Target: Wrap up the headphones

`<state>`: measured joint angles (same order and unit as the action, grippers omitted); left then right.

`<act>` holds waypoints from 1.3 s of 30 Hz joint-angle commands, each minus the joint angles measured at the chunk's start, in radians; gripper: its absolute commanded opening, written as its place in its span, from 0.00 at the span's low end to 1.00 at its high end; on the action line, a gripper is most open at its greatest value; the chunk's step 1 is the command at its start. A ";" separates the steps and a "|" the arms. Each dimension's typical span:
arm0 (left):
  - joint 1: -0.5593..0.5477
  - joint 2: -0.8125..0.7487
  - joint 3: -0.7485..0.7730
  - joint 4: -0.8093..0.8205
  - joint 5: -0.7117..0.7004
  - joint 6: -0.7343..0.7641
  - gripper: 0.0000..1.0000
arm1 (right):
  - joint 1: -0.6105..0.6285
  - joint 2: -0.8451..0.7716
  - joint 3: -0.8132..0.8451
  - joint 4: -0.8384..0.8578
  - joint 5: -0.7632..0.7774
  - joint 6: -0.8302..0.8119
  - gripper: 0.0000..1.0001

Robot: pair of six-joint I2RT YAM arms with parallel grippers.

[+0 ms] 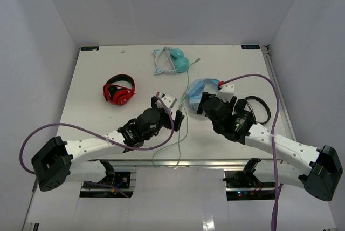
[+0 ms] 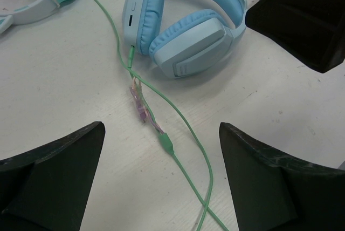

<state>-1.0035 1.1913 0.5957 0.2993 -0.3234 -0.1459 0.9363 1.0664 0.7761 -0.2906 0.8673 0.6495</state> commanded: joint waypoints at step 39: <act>0.000 -0.082 -0.004 -0.014 -0.198 -0.020 0.98 | -0.580 0.085 -0.453 0.722 -0.691 0.398 0.83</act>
<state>-1.0035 1.1463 0.5953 0.2890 -0.5148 -0.1585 0.3612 1.1454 0.3312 0.3060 0.1184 0.9504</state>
